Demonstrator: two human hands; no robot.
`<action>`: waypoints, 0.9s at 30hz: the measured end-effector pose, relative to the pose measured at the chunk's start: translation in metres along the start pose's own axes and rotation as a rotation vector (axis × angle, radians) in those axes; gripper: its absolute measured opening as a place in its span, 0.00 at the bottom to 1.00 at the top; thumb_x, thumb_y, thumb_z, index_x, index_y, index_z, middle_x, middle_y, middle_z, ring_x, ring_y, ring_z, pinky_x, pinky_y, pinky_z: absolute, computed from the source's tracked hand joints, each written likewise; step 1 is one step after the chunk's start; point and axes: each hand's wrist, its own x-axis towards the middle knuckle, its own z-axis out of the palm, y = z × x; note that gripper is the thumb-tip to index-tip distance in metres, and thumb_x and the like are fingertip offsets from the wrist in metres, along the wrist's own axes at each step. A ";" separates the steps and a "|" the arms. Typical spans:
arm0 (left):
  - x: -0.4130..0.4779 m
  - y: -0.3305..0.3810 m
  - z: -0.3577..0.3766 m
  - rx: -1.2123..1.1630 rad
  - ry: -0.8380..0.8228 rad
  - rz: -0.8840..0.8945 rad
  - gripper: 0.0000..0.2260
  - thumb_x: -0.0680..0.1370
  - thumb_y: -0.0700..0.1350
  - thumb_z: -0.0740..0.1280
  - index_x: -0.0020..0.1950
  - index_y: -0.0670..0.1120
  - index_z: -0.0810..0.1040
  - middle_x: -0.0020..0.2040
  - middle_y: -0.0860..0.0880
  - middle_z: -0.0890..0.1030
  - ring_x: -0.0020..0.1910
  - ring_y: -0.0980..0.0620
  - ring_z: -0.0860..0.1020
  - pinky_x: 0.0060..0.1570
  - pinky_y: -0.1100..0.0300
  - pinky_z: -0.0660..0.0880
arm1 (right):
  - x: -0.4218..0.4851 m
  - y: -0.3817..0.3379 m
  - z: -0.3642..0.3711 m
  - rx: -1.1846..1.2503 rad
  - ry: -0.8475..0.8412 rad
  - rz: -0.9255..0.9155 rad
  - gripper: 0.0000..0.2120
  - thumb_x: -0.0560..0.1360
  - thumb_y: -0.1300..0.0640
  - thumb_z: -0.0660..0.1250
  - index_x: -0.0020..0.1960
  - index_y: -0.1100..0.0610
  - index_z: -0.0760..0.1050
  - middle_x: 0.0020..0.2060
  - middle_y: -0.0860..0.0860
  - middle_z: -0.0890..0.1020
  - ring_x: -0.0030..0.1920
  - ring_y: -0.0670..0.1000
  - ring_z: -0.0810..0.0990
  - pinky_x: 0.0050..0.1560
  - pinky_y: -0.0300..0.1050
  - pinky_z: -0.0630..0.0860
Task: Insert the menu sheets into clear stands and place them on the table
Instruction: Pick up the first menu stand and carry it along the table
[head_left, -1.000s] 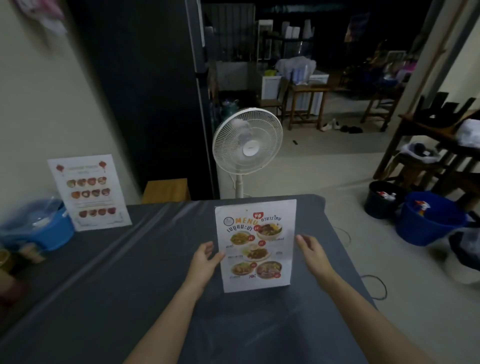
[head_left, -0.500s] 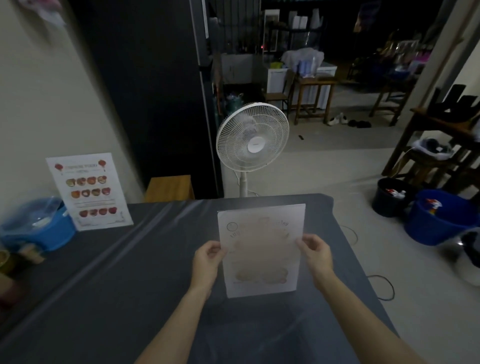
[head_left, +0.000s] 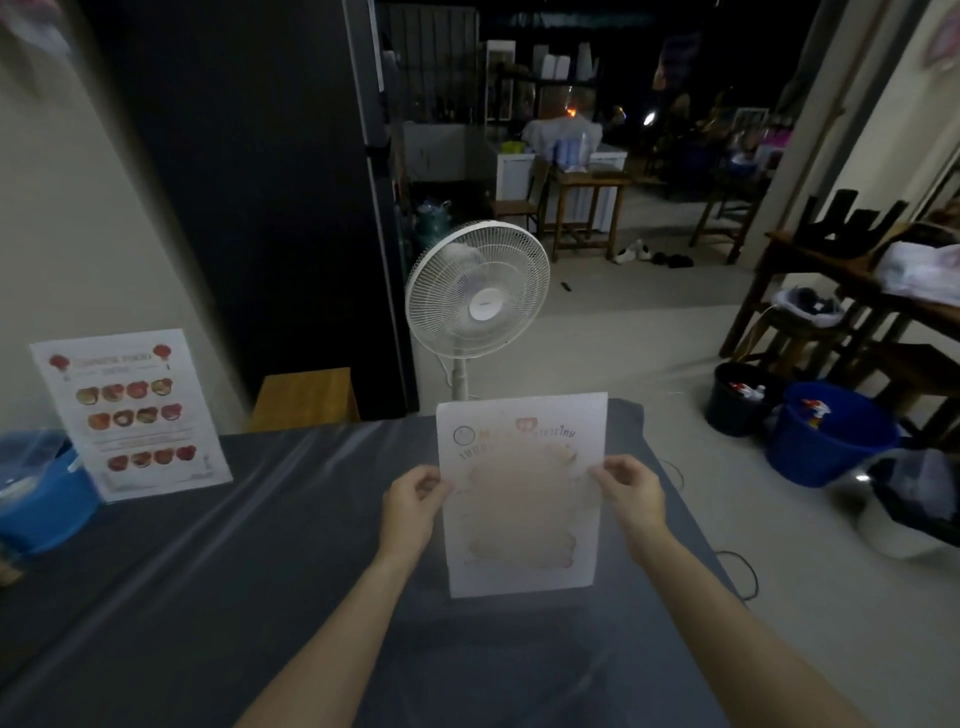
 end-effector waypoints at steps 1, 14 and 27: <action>0.006 0.004 0.003 0.007 -0.011 0.007 0.03 0.76 0.38 0.70 0.46 0.39 0.81 0.43 0.45 0.83 0.43 0.51 0.81 0.41 0.62 0.78 | 0.005 -0.002 -0.003 -0.015 0.005 -0.001 0.03 0.73 0.60 0.69 0.45 0.59 0.77 0.45 0.57 0.83 0.47 0.57 0.82 0.48 0.55 0.80; 0.105 0.044 0.075 0.017 -0.103 0.008 0.03 0.76 0.39 0.70 0.47 0.39 0.81 0.44 0.44 0.84 0.48 0.44 0.83 0.48 0.51 0.80 | 0.119 -0.034 -0.030 0.034 -0.005 0.023 0.03 0.75 0.63 0.67 0.48 0.62 0.75 0.46 0.58 0.81 0.46 0.56 0.79 0.44 0.47 0.75; 0.229 0.048 0.149 0.021 -0.073 -0.020 0.03 0.75 0.36 0.69 0.43 0.43 0.79 0.42 0.44 0.82 0.47 0.42 0.82 0.54 0.43 0.80 | 0.268 -0.038 -0.019 0.064 -0.028 0.037 0.11 0.75 0.64 0.67 0.55 0.69 0.75 0.45 0.59 0.79 0.45 0.55 0.78 0.43 0.45 0.78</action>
